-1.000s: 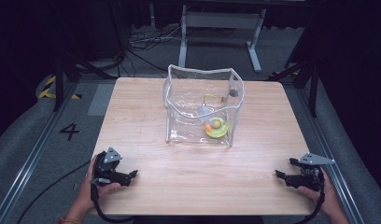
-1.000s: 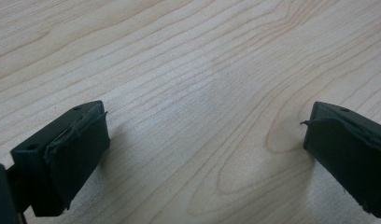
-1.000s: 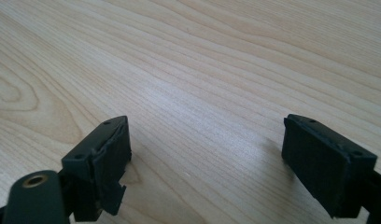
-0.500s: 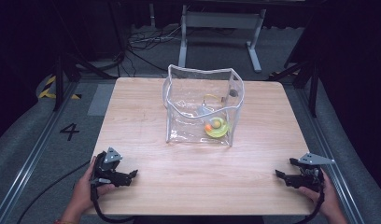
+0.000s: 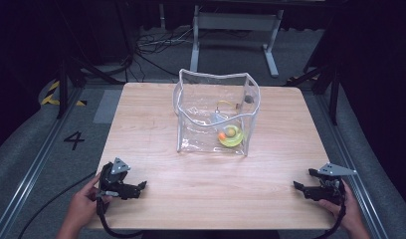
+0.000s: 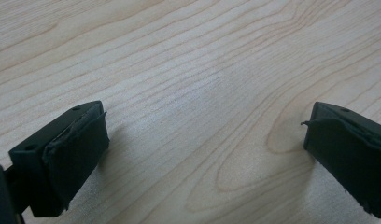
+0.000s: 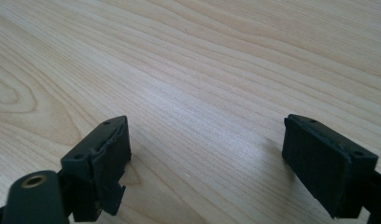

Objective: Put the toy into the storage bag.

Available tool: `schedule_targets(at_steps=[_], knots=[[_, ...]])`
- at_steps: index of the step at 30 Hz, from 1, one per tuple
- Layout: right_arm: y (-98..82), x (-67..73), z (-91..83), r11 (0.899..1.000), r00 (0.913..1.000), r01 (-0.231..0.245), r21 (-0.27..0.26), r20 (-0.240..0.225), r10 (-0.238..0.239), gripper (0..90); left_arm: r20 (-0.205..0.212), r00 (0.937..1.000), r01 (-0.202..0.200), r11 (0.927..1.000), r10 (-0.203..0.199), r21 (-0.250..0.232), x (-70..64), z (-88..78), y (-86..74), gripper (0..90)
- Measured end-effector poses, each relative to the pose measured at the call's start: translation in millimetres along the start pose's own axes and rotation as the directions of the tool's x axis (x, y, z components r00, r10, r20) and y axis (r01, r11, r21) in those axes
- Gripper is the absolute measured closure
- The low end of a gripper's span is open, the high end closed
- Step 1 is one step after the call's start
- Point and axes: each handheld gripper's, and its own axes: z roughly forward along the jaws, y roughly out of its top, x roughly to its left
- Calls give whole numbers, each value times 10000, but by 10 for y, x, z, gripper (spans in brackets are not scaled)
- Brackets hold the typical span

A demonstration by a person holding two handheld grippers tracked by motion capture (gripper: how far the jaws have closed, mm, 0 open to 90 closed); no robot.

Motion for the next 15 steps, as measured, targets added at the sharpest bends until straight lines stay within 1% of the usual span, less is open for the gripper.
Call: schedule_targets(at_steps=[15], knots=[[-4, 0, -3, 10000, 9999, -66, 20, 102, 66, 142, -56, 10000, 67, 10000, -67, -38, -6, 1, -2, 1]])
